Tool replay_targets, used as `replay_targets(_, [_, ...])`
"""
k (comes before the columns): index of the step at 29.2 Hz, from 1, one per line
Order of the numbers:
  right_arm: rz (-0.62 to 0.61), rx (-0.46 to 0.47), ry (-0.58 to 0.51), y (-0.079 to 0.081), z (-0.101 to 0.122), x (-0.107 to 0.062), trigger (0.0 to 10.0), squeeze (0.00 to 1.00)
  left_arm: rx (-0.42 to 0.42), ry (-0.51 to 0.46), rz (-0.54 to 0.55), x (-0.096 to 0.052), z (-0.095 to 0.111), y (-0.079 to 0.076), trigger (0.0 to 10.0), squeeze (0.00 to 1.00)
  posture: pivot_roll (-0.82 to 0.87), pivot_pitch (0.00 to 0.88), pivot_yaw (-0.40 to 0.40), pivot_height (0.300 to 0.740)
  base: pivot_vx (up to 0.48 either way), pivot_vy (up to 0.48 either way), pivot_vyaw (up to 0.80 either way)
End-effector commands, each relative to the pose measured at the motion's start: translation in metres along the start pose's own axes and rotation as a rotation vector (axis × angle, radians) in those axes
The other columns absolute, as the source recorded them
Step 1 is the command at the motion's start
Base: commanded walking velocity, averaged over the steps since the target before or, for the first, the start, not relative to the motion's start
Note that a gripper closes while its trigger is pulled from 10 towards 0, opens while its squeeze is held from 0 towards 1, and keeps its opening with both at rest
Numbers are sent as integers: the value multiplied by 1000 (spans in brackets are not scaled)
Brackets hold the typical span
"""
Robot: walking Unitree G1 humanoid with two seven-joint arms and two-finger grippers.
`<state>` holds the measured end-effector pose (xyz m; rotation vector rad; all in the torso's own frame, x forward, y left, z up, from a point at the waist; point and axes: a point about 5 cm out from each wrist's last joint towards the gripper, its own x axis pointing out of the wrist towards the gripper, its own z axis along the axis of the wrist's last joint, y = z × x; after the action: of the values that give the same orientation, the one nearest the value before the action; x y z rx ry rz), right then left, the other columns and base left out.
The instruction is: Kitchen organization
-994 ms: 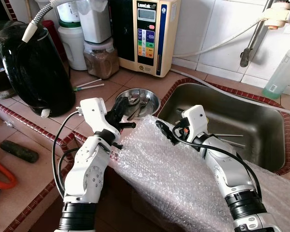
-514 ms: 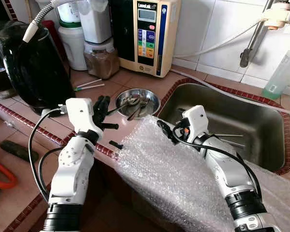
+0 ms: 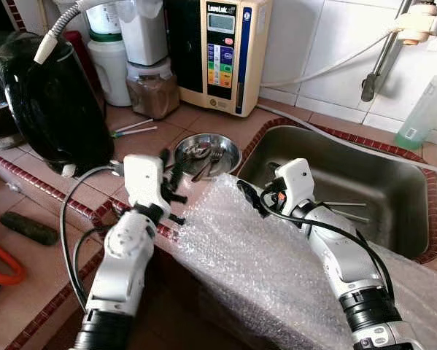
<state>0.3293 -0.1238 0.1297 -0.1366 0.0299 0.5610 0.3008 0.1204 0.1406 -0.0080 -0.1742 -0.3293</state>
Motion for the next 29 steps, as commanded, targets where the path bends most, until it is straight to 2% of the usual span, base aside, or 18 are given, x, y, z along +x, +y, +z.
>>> replay_targets(1, [-3,-5,-1,-1,1,0,10000,0,31,13,-26,-5,-6,0,10000,1000,12,0,15,740,0,0,0])
replay_targets(8, [-3,-6,1,-2,0,0,10000,0,59,12,-27,-6,-8,1,10000,1000,10,0,14,740,0,0,0])
replay_targets(13, [-5,-5,-1,-2,0,0,10000,0,131,22,-28,-10,-15,4,10000,1000,10,0,12,740,0,0,0])
replay_targets(22, [8,-9,4,-1,-1,-1,10000,0,127,44,-3,-9,-22,4,10000,1000,1,0,3,740,0,0,0])
replay_targets(29, [23,-25,7,-2,0,-2,10000,0,87,89,2,-1,-35,-4,10000,1000,-19,0,-4,740,0,0,0])
